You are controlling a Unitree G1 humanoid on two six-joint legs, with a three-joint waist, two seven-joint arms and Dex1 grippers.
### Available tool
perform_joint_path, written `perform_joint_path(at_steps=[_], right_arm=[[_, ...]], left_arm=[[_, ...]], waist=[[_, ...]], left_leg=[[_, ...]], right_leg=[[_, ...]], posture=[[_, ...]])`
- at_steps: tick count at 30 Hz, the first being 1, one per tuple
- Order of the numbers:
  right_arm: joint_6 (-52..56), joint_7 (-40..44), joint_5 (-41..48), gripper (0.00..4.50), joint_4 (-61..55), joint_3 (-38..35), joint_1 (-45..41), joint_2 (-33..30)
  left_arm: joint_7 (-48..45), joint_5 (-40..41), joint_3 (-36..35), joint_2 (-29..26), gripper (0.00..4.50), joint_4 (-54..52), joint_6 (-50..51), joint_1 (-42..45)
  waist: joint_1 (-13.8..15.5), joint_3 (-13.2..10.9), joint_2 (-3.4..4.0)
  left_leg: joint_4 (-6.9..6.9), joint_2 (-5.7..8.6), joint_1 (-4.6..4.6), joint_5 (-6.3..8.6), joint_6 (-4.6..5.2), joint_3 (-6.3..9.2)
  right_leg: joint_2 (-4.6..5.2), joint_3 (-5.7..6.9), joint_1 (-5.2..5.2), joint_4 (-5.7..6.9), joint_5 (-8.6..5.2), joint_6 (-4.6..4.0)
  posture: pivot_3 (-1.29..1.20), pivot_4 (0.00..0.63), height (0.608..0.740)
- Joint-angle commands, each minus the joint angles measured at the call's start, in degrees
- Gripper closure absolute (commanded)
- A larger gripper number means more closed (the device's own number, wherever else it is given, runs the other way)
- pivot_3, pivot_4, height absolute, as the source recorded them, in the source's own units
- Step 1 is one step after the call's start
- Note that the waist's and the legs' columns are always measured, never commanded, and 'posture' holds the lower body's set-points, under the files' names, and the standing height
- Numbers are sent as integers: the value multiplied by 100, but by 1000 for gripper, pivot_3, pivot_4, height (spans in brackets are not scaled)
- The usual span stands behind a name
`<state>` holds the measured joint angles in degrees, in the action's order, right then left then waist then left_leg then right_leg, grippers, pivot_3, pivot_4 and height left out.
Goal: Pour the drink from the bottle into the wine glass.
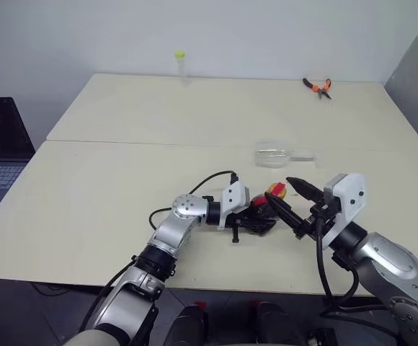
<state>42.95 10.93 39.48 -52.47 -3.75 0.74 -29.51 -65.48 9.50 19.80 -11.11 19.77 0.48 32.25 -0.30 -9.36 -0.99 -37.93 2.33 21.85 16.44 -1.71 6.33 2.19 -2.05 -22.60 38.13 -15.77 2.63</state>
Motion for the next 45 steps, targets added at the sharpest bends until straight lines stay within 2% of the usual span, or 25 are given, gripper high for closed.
perform_joint_path(at_steps=[1,2,5,9,13,15,19,22,24,28,32,36,41,42,45], right_arm=[[-57,98,39,1245,-159,-108,-39,-86],[-39,110,38,1245,-146,-115,-45,-106],[-14,137,56,1846,-97,-159,-74,-170],[-36,135,188,3190,-40,-273,-135,-110],[-64,162,417,3254,23,-391,-136,-64],[-141,530,625,3254,214,-544,-182,-215],[-400,2578,650,3254,1551,-747,-762,-1376],[-904,4224,-66,3255,2922,-66,-1529,-2417],[-1472,5146,-776,3255,4041,647,-2290,-2789],[-1976,6023,-1350,3254,5651,1420,-3682,-2674],[-1663,6115,-911,3254,5338,1313,-3830,-2622],[-869,5262,-10,1875,3876,391,-2937,-2458],[-599,3830,332,42,2130,-666,-1747,-1904],[-552,3639,367,0,1938,-760,-1636,-1808],[-594,2177,106,0,837,-827,-1089,-932]], left_arm=[[32,1,-37,39,3761,-156,-132,56],[34,-1,-36,39,3761,-161,-134,52],[38,-5,-37,39,3761,-174,-133,44],[53,-11,-40,45,3761,-181,-130,34],[63,-17,-23,46,3761,-204,-126,4],[65,-9,9,60,3761,-266,-90,-30],[-25,14,106,40,3762,-506,-10,-131],[-68,31,144,-53,3762,-719,39,-233],[-54,6,179,-129,3762,-864,38,-344],[9,-17,277,-219,3762,-1165,98,-579],[74,5,284,-219,3762,-1235,188,-605],[187,28,191,-139,3764,-1062,198,-489],[158,35,132,-119,3783,-865,139,-359],[145,37,118,-119,3790,-843,132,-348],[82,26,94,-102,3813,-714,79,-261]], waist=[[0,0,0],[0,0,0],[1,0,0],[1,0,0],[1,0,0],[1,0,0],[-16,0,1],[-24,-2,3],[-74,-2,3],[-155,-2,3],[-139,-2,2],[-94,-2,2],[-58,0,6],[-59,0,7],[-47,2,5]], left_leg=[[0,0,0,0,0,0],[-1,0,0,0,0,1],[0,0,0,0,1,1],[-1,0,-1,0,1,1],[-1,0,-1,1,1,0],[-1,0,0,1,1,1],[-3,2,-8,6,11,-13],[-2,-1,-21,17,31,-14],[1,-3,-31,19,34,-15],[5,-6,-48,20,35,-21],[2,-11,-38,19,33,-9],[-2,-9,-27,19,31,1],[-7,-3,-8,18,29,3],[-6,-1,-8,18,30,-1],[-8,-2,-9,18,30,2]], right_leg=[[0,0,0,0,0,0],[0,0,1,0,0,0],[0,1,1,0,0,0],[0,1,2,0,0,0],[0,0,2,0,0,0],[0,1,2,0,0,0],[-1,-4,8,-1,2,4],[-4,2,26,-9,2,4],[-6,3,34,-11,2,4],[-5,-5,44,-11,2,4],[4,-4,34,-12,2,2],[23,-8,32,-12,3,2],[34,-11,14,-5,3,2],[34,-10,12,-3,3,3],[31,-8,18,-5,3,3]], posture=[[0,150,740],[0,150,740],[0,150,740],[0,150,740],[0,150,740],[0,150,740],[0,150,740],[0,150,740],[0,150,740],[0,150,740],[0,150,740],[0,150,740],[0,150,740],[0,150,740],[0,150,740]])
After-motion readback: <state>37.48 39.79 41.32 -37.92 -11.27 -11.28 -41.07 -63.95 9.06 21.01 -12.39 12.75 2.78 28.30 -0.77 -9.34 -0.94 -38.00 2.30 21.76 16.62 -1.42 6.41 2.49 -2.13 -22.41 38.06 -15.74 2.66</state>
